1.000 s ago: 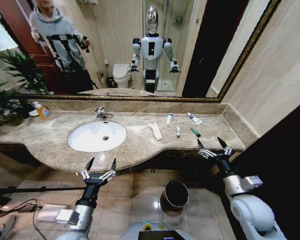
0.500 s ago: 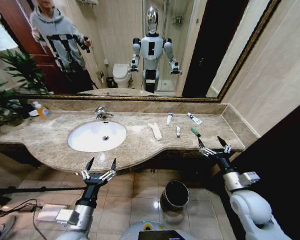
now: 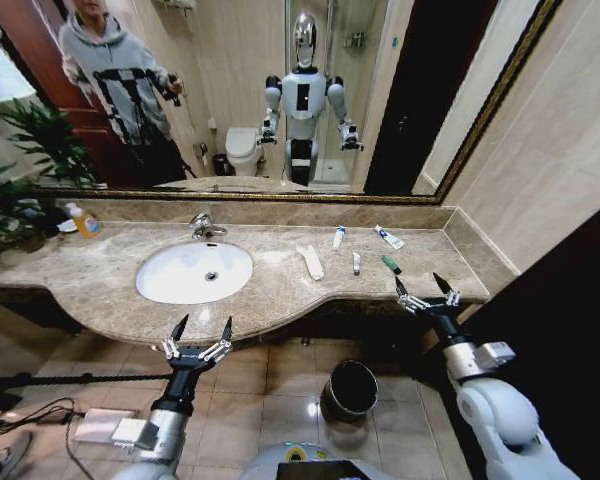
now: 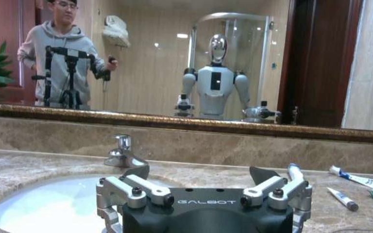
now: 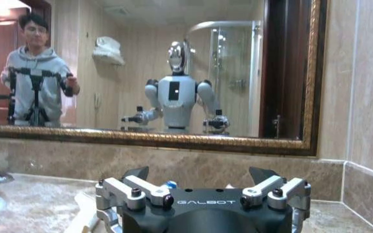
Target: Pick up the trash from the sink and place it in the trash bin.
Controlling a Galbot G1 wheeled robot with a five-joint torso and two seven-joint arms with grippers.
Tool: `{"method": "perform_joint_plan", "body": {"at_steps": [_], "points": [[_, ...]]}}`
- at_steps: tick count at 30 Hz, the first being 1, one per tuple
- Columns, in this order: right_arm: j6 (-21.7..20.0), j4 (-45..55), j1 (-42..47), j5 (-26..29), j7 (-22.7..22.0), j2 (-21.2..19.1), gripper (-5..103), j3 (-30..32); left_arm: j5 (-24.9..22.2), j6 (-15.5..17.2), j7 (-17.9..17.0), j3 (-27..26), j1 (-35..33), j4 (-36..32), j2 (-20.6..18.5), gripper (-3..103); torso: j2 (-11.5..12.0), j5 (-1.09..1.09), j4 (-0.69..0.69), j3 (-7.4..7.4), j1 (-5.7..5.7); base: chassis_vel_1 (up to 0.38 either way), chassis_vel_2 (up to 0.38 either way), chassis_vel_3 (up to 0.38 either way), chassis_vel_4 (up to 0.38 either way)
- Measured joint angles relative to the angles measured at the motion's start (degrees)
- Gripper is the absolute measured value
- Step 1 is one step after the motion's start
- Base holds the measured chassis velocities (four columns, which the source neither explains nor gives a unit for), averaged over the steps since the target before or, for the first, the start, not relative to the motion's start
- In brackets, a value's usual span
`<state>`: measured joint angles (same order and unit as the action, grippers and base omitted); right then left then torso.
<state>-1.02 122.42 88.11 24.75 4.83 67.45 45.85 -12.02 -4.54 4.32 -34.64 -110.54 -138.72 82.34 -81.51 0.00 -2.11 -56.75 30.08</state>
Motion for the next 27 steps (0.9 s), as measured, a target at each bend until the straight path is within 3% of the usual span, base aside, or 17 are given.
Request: {"method": "perform_joint_plan", "body": {"at_steps": [4,10,13,15,27], "points": [[-1.55,-4.90,-4.67,0.02,0.17,-2.36,100,-1.44,0.00,0.00,0.00,0.00,0.00,0.00,0.00,100,0.00,0.00,0.00,0.00,0.00,0.000,0.000,0.000,0.000],[-7.03,-14.00,-12.51,1.64,1.97,-6.31,100,-3.98,0.00,0.00,0.00,0.00,0.00,0.00,0.00,100,0.00,0.00,-0.01,0.00,0.00,0.000,0.000,0.000,0.000],[-7.26,-16.98,-14.37,2.29,2.98,-7.25,100,-4.39,0.00,0.00,0.00,0.00,0.00,0.00,0.00,100,0.00,0.01,0.00,-0.01,0.00,0.000,0.000,0.000,0.000],[-7.30,-24.12,-19.99,2.75,4.68,-8.38,100,-6.74,0.00,0.00,0.00,0.00,0.00,0.00,0.00,100,0.00,0.01,0.00,-0.01,0.00,0.000,0.000,0.000,0.000],[-6.43,-38.10,-31.92,0.15,6.32,-9.93,100,-14.21,0.00,0.00,0.00,0.00,0.00,0.00,0.00,100,0.00,0.00,0.00,-0.01,0.01,0.000,0.000,0.000,0.000]]}}
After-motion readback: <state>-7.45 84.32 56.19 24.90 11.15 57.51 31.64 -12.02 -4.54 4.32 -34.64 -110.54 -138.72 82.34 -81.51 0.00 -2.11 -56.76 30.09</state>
